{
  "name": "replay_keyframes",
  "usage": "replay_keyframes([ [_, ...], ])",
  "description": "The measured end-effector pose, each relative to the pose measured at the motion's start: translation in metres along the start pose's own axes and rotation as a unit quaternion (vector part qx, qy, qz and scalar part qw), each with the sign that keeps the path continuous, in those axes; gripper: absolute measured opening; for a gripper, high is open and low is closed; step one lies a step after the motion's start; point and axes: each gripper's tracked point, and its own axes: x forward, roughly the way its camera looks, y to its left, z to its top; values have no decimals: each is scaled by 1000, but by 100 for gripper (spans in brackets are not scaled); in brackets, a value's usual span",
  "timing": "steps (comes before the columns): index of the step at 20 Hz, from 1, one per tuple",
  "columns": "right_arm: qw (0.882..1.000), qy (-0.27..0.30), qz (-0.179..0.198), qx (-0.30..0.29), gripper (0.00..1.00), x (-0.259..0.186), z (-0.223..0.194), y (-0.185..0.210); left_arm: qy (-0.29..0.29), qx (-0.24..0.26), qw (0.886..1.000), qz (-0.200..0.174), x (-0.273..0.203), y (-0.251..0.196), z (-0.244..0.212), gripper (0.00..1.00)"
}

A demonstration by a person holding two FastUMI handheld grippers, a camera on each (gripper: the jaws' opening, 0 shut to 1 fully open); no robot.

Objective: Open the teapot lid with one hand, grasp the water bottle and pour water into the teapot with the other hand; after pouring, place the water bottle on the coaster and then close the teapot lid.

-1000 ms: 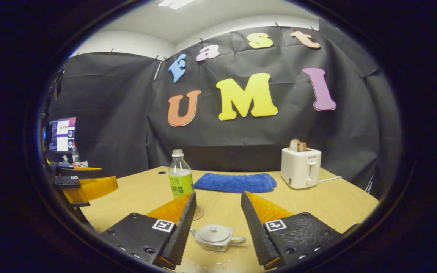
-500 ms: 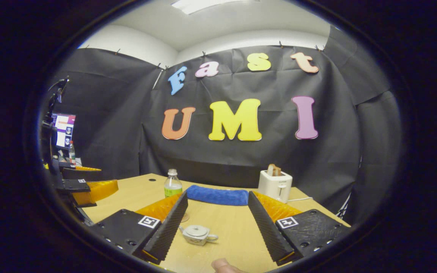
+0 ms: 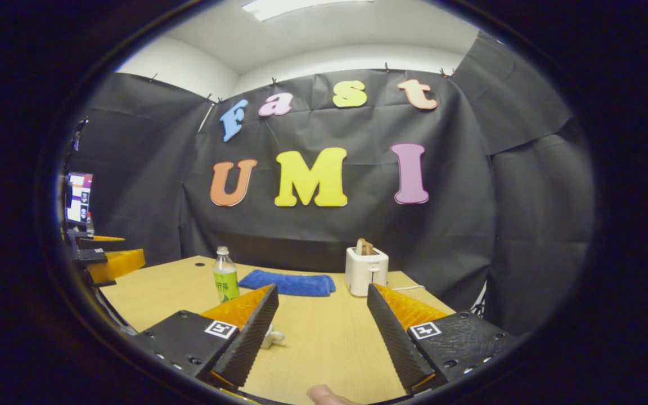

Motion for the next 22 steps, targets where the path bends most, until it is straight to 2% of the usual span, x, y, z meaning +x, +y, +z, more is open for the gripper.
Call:
replay_keyframes([
  [7, 1000, 12, -12, 0, 95, 1, -13, -13, 13, 0, 1000, -3, 3, -2, -6, 93],
  [22, 1000, 19, 2, -24, 95, 3, -14, 5, 24, -6, 1000, -1, 5, 5, -12, 93],
])
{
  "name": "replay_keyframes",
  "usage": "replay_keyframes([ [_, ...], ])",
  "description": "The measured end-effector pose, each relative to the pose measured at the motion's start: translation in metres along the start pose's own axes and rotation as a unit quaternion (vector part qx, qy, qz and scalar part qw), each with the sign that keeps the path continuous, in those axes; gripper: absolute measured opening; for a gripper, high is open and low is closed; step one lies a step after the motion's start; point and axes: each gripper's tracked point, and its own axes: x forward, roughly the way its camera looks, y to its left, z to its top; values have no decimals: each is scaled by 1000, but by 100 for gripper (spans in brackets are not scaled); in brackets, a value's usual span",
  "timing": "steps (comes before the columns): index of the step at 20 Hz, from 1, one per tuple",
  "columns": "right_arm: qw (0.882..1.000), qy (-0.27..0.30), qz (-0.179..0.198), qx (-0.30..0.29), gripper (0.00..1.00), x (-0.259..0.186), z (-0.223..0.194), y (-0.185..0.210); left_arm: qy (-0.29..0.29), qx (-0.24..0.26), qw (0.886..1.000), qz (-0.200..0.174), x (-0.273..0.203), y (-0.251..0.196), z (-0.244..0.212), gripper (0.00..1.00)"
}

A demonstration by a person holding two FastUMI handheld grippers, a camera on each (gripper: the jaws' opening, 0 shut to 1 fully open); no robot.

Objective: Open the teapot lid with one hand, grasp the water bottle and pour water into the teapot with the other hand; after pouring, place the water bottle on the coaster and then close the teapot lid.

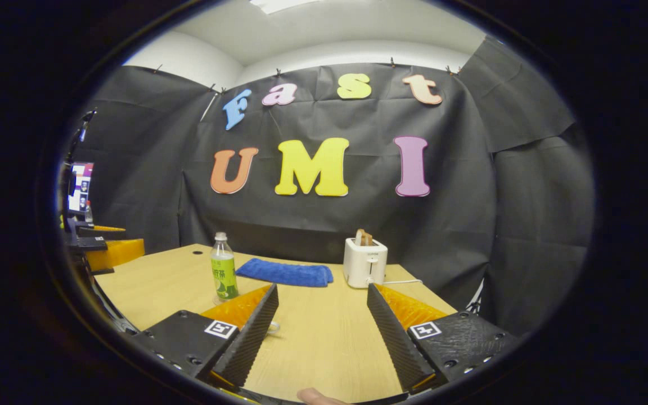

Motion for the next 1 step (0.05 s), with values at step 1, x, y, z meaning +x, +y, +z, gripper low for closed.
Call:
replay_keyframes([
  [1, 1000, 0, 1, 0, 95, 0, -1, 1, 1, 1, 1000, -1, 1, -1, -1, 93],
])
